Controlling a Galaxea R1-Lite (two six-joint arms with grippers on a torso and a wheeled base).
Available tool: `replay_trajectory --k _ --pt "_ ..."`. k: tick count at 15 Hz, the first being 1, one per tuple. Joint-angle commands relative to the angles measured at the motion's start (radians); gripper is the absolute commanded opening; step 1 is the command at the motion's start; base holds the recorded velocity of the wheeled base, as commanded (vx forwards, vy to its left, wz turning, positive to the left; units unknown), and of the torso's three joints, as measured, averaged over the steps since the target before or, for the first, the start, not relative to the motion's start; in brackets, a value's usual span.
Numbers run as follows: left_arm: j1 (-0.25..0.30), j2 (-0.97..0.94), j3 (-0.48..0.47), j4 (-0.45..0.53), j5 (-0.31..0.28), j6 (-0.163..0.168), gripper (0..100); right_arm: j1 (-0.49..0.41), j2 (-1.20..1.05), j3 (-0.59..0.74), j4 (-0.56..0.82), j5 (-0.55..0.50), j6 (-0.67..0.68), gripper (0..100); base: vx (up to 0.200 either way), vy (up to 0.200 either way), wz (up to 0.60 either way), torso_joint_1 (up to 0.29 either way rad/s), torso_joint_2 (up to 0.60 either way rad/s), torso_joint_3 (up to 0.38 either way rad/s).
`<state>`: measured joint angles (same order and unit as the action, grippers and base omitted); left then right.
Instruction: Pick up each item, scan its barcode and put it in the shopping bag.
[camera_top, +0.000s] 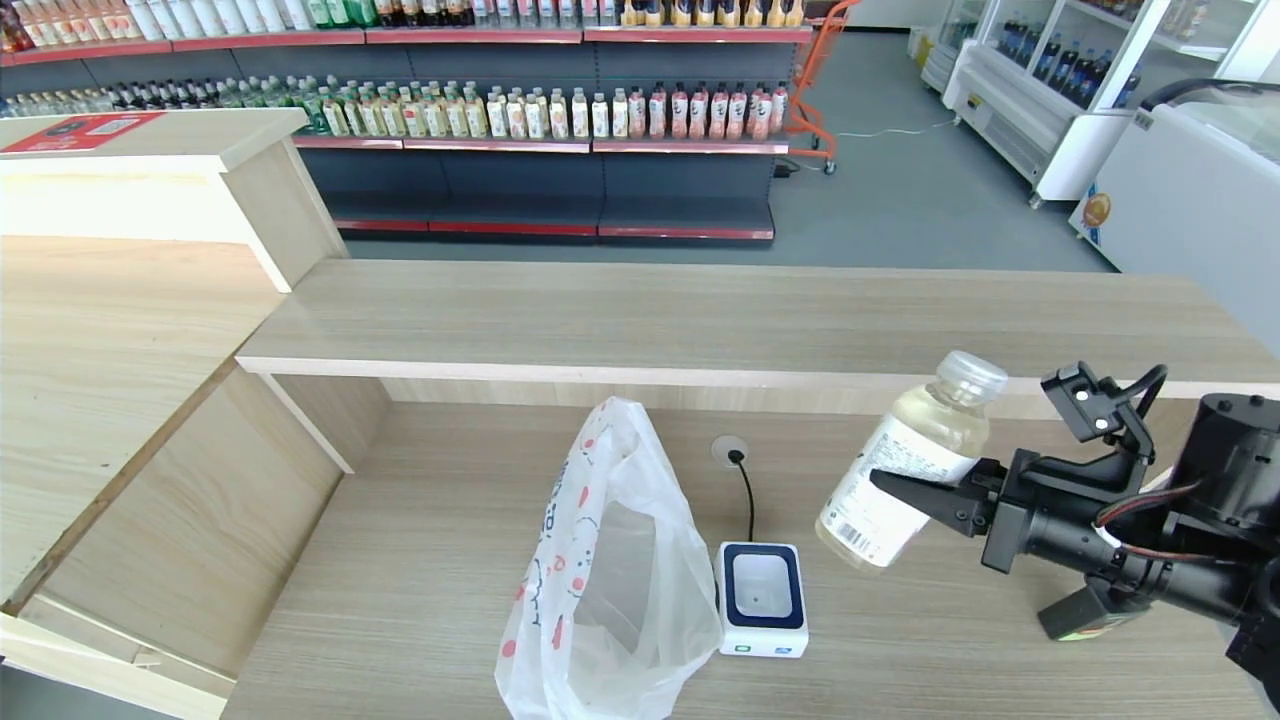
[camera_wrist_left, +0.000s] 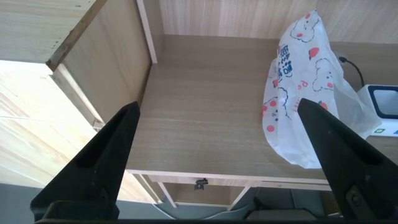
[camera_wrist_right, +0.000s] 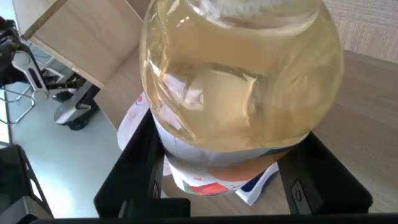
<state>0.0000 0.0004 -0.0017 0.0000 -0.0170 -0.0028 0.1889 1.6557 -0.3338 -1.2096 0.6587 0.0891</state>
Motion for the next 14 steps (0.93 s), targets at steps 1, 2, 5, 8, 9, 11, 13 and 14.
replay_trajectory --k 1,2,5,8,9,11,13,14 --pt "0.0 0.0 0.0 -0.002 0.0 0.001 100 0.001 -0.021 0.021 0.001 -0.005 0.0 0 0.0 0.0 0.0 0.0 0.0 0.0" --pt "0.0 0.0 0.0 0.0 0.0 0.001 100 0.001 -0.022 0.029 -0.001 -0.014 0.0 0 0.0 0.0 0.0 0.0 0.0 0.0" --pt "0.0 0.0 0.0 0.0 0.0 0.003 100 0.001 -0.05 0.067 -0.004 -0.051 0.0 0 -0.2 0.0 0.0 0.002 0.0 0.004" --pt "0.0 0.0 0.0 -0.002 0.0 0.0 100 0.001 -0.068 0.082 -0.002 -0.053 0.0 0 0.0 0.0 0.0 0.0 0.0 0.0" --pt "0.0 0.0 0.0 -0.002 0.0 0.001 100 0.0 -0.073 0.082 -0.002 -0.053 0.0 0 0.0 0.0 0.0 0.0 0.0 0.0" --pt "0.0 0.0 0.0 0.0 0.0 0.001 100 0.0 -0.086 0.096 0.001 -0.053 0.0 0 0.0 0.0 0.0 0.0 0.0 0.0" --pt "0.0 0.0 0.0 0.0 0.0 0.0 100 0.0 -0.099 0.118 -0.002 -0.053 0.0 0 0.0 0.0 0.0 0.0 0.0 0.0" --pt "0.0 0.0 0.0 -0.002 0.0 -0.002 100 0.0 -0.099 0.119 -0.002 -0.053 0.0 0 0.0 0.0 0.0 0.0 0.0 0.0"
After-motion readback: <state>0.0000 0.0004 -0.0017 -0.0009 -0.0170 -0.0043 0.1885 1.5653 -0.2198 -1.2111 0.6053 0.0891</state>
